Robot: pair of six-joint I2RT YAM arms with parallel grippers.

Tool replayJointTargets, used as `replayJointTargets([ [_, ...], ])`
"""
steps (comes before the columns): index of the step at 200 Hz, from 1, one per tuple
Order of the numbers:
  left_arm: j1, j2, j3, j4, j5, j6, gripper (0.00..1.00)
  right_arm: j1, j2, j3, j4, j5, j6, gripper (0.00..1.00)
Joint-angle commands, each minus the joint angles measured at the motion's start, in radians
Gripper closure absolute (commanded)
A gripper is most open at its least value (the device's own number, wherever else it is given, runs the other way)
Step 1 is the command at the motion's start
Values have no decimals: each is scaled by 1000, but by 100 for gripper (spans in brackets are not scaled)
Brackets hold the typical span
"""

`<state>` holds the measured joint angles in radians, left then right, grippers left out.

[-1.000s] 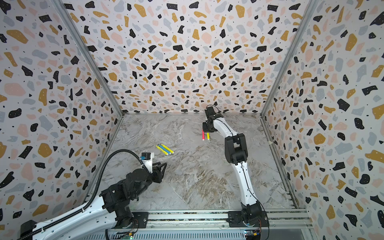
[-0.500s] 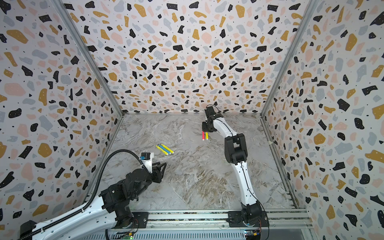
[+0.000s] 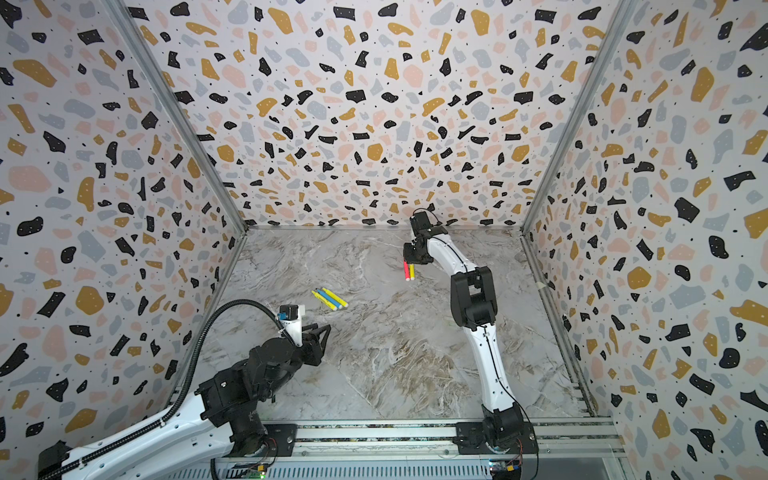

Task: Insert the pens into the pen caps
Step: 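Carry the capped highlighter with the right gripper and set it beside the pink highlighter, then open the right gripper and lift away while the left gripper moves over the highlighter bundle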

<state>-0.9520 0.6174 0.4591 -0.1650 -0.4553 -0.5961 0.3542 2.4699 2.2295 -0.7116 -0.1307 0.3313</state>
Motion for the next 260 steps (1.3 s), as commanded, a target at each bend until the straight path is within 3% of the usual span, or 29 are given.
replayJointTargets([
  [1,2,-16,37,-7,-31,-9,57,2,-150,-52,-13,-17,-5,66],
  [39,15,49,57,-19,-28,-46,56,10,-388,-328,122,-34,0,66],
  [67,37,191,112,-49,-5,-64,56,32,-674,-653,383,-88,-17,61],
  [84,69,249,129,-46,9,-79,56,32,-800,-770,461,-122,-4,58],
  [157,316,421,145,39,195,-153,54,37,-1087,-1048,488,-215,11,57],
  [192,440,575,206,12,240,-232,54,46,-1234,-1180,487,-211,33,56],
  [260,501,900,403,-50,268,-281,58,36,-1423,-1330,417,-159,12,55],
])
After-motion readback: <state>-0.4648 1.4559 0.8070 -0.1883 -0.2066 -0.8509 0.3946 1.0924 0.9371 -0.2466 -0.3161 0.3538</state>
